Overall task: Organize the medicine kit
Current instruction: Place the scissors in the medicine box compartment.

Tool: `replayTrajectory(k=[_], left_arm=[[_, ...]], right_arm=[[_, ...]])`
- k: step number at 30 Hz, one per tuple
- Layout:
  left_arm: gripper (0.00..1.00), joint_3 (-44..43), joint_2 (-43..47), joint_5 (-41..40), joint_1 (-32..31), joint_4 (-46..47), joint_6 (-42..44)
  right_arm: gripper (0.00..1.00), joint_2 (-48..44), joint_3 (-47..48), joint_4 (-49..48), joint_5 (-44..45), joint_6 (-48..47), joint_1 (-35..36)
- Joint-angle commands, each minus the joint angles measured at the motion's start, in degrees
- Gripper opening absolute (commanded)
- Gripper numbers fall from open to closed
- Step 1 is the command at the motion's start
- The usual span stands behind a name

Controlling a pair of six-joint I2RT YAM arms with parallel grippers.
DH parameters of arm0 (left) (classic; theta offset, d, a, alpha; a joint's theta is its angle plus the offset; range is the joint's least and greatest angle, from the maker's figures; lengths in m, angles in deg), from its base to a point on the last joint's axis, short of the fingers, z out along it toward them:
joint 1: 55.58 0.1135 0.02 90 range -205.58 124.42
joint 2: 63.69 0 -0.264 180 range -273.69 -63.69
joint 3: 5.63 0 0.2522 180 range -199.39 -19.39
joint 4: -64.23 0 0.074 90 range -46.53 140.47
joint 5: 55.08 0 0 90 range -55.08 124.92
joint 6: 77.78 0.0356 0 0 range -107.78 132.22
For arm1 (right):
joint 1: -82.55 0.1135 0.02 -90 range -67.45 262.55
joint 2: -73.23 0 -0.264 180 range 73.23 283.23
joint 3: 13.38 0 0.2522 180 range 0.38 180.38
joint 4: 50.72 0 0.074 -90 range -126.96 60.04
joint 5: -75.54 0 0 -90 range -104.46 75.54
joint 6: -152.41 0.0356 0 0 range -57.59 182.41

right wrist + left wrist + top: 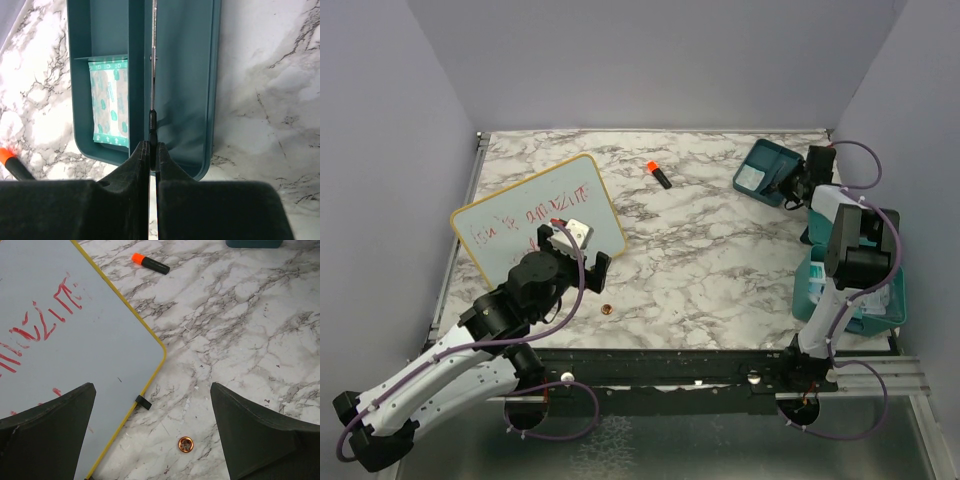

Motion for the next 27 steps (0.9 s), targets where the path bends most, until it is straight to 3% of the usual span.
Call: replayTrajectory(k=[1,4,10,14,21,27], left_arm=[[0.99,0.77,-0.01,-1.90,-0.26,0.95,0.78],[0.99,0.83,0.17,-2.38,-0.24,0.93,0.85],[0.99,1.11,0.21,-3.01,-0.32,1.08,1.02],[0.99,1.06,-0.48,-2.93,-0.27,1.18,1.24],[0.99,1.16,-1.48,-3.82,-0.30,1.16,1.42],[0.99,0.59,-1.79,-9.10,-0.25,0.85,1.49]], right_arm=[[0.01,2.43,-0.60,0.76,-6.08,-2.22,-0.41],[0.04,1.69,-2.16,-0.37,-5.99,-2.30,-0.41],[0.28,1.46,0.80,4.36,-2.05,-4.43,-0.59],[0.37,-0.99,2.56,7.90,2.57,-5.95,-0.57],[0.40,-3.01,6.84,14.96,4.89,-8.83,-0.28],[0.40,-7.75,2.20,13.86,-2.70,-6.58,0.26]])
